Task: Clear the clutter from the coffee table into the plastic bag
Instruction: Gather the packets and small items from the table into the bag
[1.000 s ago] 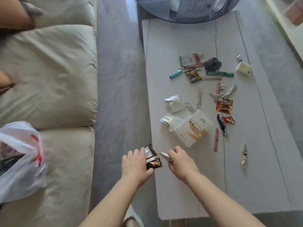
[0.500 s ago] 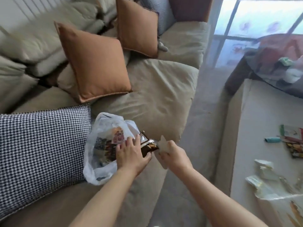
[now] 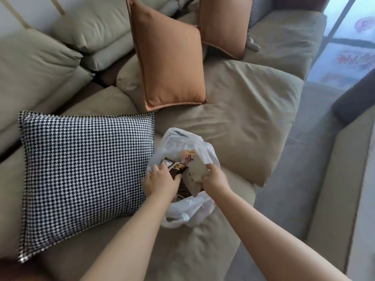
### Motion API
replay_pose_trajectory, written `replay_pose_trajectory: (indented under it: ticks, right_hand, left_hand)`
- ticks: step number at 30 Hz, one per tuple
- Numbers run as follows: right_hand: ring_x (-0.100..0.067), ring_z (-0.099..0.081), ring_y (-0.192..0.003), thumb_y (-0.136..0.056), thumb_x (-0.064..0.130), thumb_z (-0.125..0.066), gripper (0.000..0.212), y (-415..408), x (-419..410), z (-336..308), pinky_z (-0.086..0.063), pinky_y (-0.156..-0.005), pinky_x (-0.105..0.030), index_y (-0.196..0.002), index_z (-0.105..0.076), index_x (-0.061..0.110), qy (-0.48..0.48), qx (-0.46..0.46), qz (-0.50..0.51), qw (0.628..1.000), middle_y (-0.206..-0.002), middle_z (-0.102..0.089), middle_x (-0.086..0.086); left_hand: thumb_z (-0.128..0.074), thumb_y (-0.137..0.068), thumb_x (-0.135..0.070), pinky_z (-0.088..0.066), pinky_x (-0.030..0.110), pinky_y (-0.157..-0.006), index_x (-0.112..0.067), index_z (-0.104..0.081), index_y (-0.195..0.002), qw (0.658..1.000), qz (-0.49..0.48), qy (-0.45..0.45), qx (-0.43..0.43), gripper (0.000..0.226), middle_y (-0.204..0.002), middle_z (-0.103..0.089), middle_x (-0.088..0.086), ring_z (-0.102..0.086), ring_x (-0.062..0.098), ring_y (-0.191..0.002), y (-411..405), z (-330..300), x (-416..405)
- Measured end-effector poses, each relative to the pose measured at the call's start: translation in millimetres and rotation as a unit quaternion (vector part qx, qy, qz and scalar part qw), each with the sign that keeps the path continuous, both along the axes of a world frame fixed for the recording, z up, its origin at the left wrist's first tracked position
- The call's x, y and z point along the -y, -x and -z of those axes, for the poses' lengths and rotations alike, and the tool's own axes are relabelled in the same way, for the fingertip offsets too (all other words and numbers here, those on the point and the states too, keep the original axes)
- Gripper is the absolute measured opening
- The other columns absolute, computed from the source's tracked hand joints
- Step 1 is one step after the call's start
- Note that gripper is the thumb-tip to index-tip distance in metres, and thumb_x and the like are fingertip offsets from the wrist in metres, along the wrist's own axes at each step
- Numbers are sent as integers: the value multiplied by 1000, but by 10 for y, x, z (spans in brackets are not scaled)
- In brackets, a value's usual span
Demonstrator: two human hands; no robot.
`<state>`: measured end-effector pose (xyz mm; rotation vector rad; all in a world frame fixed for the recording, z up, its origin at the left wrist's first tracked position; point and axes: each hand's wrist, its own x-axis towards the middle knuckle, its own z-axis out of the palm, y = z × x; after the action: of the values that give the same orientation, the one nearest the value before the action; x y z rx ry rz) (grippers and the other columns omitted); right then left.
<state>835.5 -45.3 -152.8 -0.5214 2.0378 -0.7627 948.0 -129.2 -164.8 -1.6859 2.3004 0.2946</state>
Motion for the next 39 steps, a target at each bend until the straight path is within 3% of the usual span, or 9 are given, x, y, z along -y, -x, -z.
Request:
replay_pose_trajectory:
  ticks: [3, 6, 8, 12, 17, 28, 33, 39]
  right_hand:
    - [-28, -60, -104, -94, 14, -45, 36, -42, 139, 46, -50, -93, -40, -128, -49, 3, 20, -9, -30, 999, -113, -62, -13]
    - [-25, -49, -124, -95, 8, -40, 47, -56, 96, 150, -41, -85, -28, -142, -36, 9, 7, -76, -84, 994, -138, -49, -9]
    - [-25, -41, -131, -93, 7, -40, 53, -38, -14, 268, -39, -93, -29, -146, -30, 12, -2, -93, -103, 990, -147, -39, -7]
    - [-29, -39, -127, -94, 10, -40, 42, 117, -376, 361, -38, -102, -39, -136, -42, 11, -44, -135, -134, 981, -139, -44, -9]
    - [-27, -35, -131, -94, 15, -41, 39, 471, -1050, 393, -36, -101, -38, -133, -44, 13, -107, -211, -159, 959, -140, -43, -5]
    - [-26, -37, -132, -93, 20, -43, 40, 1271, -3146, 402, -37, -99, -35, -133, -44, 16, -186, -231, -57, 953, -140, -43, -3]
    - [-25, -40, -128, -95, 27, -44, 36, 1507, -4332, 437, -38, -99, -38, -129, -45, 15, -235, -210, -5, 949, -133, -46, -4]
    - [-22, -37, -132, -96, 31, -44, 39, 1685, -5733, 580, -36, -102, -34, -132, -44, 17, -277, -177, 100, 939, -140, -43, -2]
  left_hand:
    - [-45, -92, -56, -41, 43, -99, -17, -27, -147, 999, -9, -39, -19, 70, -146, -38, 8, -36, 28, -133, 32, 52, 147]
    - [-46, -93, -54, -41, 43, -99, -19, -29, -146, 997, 27, -71, 7, 66, -147, -37, 5, -32, 26, -136, 62, 126, 168]
    - [-45, -93, -52, -41, 42, -98, -19, -36, -141, 996, 56, -68, 32, 59, -143, -41, 4, -35, 25, -134, 85, 155, 98]
    - [-42, -95, -50, -38, 40, -99, -19, -47, -131, 989, 125, -46, 57, 48, -133, -52, 4, -44, 25, -125, 237, 127, -139]
    - [-39, -95, -51, -36, 38, -97, -20, -57, -121, 972, 214, -60, 78, 43, -124, -60, 5, -52, 24, -117, 648, 53, -643]
    - [-42, -94, -53, -35, 35, -100, -22, -57, -122, 911, 388, -110, 90, 45, -128, -59, 2, -50, 23, -124, 1726, 39, -2486]
    - [-41, -94, -53, -32, 36, -102, -23, -55, -124, 873, 460, -124, 99, 45, -128, -58, 2, -49, 23, -124, 2078, 109, -3519]
    - [-42, -94, -48, -29, 38, -106, -22, -56, -121, 830, 530, -145, 98, 41, -126, -58, 2, -48, 24, -123, 2484, 161, -4699]
